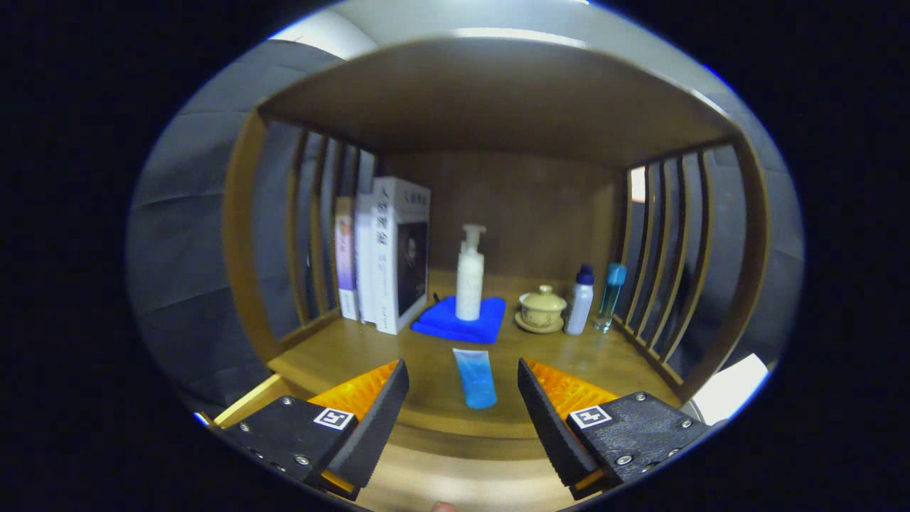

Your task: Pull open the drawer, take out the items inside it, and place them on the countertop above the cabinet.

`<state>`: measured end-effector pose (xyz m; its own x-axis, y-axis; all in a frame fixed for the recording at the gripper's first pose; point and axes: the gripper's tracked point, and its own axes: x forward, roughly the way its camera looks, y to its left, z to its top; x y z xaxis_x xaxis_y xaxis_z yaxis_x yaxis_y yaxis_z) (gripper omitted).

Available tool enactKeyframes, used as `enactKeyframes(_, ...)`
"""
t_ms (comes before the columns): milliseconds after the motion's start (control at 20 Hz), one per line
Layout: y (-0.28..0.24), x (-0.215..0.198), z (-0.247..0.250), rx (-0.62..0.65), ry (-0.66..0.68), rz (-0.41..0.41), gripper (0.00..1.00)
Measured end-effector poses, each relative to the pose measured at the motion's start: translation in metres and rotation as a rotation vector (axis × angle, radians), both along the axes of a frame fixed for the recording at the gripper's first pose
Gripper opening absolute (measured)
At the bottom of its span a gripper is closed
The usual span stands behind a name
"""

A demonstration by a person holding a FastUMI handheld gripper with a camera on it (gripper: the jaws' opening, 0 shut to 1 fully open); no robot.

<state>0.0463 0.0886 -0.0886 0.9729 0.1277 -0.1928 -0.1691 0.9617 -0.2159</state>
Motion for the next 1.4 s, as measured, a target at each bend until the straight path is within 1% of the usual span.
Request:
enactKeyframes(150,0.029,-0.059,0.008,-0.011,-0.055,0.056,0.95)
enactKeyframes(250,0.048,-0.093,0.001,0.012,-0.069,0.106,0.95)
enactKeyframes(350,0.056,-0.120,-0.008,0.028,-0.071,0.133,0.95)
enactKeyframes(550,0.054,-0.170,-0.030,0.087,-0.053,0.147,0.95)
enactKeyframes(650,0.042,-0.188,-0.033,0.105,-0.075,0.124,0.95)
enactKeyframes(750,0.026,-0.197,-0.045,0.094,-0.086,0.081,0.95)
enactKeyframes(1000,-0.015,-0.207,-0.082,-0.019,-0.053,-0.012,0.95)
enactKeyframes(1200,-0.030,-0.203,-0.116,0.016,0.011,-0.070,0.95)
enactKeyframes(1300,-0.032,-0.200,-0.132,-0.002,0.038,-0.072,0.95)
enactKeyframes(1400,-0.032,-0.197,-0.134,-0.010,0.039,-0.080,0.95)
